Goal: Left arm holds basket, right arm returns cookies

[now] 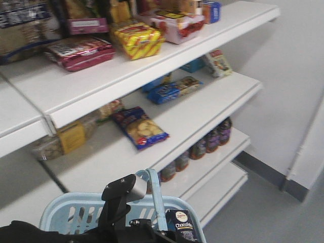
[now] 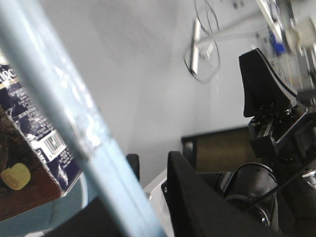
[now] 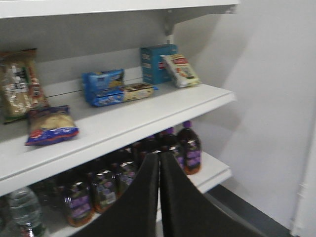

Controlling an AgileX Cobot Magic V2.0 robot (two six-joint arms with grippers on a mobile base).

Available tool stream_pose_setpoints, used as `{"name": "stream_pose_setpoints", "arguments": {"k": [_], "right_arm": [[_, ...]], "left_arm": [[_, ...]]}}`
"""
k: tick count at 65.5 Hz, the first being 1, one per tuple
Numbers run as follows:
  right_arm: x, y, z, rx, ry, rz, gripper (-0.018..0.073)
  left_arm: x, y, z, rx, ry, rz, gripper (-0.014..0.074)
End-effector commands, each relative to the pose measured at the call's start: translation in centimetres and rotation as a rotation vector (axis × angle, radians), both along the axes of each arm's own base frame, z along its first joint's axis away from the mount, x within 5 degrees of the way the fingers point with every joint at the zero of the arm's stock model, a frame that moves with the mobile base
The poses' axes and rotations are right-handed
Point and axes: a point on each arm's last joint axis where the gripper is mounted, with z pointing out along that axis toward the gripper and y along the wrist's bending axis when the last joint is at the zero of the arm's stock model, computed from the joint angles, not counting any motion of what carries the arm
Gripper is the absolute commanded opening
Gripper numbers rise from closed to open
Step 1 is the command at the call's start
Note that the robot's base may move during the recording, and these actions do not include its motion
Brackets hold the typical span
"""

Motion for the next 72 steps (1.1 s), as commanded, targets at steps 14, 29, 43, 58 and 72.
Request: {"name": "stream_pose_setpoints", "arguments": {"k": [14, 29, 43, 58, 72], "right_arm": [[-0.09, -0.02, 0.61, -0.001, -0.083, -0.001, -0.001], [-0.09, -0.02, 0.61, -0.001, -0.083, -0.001, -0.001], [-0.09, -0.02, 0.61, -0.001, -0.083, -0.001, -0.001], [-0.09, -0.02, 0.61, -0.001, -0.083, -0.001, -0.001], [-0.09, -0.02, 0.61, -0.001, -0.083, -0.001, -0.001]], "left_arm": [[-0.07, 0.01, 1.89, -0.058, -0.031, -0.003, -0.0006], [-0.07, 0.01, 1.89, -0.058, -0.031, -0.003, -0.0006], [-0.07, 0.01, 1.89, -0.058, -0.031, -0.003, -0.0006], [-0.07, 0.01, 1.89, -0.058, -0.031, -0.003, -0.0006], [-0.06, 0.0, 1.87, -0.057, -0.03, -0.003, -0.0006]]}}
